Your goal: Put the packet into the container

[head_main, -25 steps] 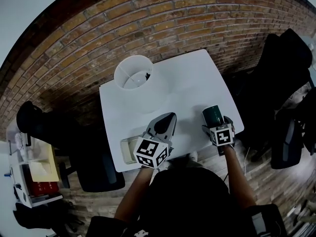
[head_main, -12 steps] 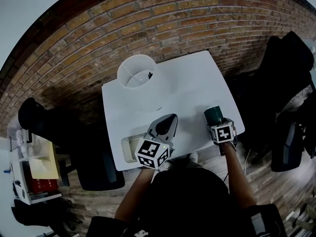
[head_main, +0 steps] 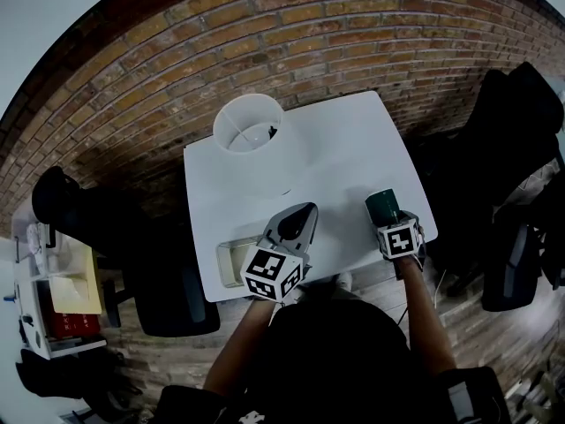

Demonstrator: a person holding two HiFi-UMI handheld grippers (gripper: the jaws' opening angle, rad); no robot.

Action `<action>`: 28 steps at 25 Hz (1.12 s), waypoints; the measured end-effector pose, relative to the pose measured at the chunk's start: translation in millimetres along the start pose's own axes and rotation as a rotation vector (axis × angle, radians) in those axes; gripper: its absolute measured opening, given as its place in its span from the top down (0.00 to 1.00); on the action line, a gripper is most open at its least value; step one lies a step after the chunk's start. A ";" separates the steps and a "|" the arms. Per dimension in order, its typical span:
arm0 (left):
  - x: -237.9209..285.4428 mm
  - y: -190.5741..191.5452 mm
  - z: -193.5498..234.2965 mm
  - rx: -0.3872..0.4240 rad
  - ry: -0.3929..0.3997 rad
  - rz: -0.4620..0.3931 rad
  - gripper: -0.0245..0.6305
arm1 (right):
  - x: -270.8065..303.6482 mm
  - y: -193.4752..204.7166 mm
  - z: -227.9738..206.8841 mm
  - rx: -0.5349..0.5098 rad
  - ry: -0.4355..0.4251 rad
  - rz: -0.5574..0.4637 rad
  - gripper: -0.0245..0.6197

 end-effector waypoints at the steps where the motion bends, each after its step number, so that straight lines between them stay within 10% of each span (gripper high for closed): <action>1: -0.4 0.4 0.2 -0.001 -0.002 -0.001 0.96 | -1.3 -3.2 1.3 -0.014 -0.009 -0.013 0.39; 28: -100.7 17.1 42.0 -0.070 -0.334 -0.068 0.96 | -68.1 -114.0 172.6 -0.623 -0.472 -0.158 0.39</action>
Point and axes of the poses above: the fingertips, and each gripper's own axes: x forward along the fingers, z to its left, y out of its underside, the point moved 7 cm from there along -x, backward along the fingers
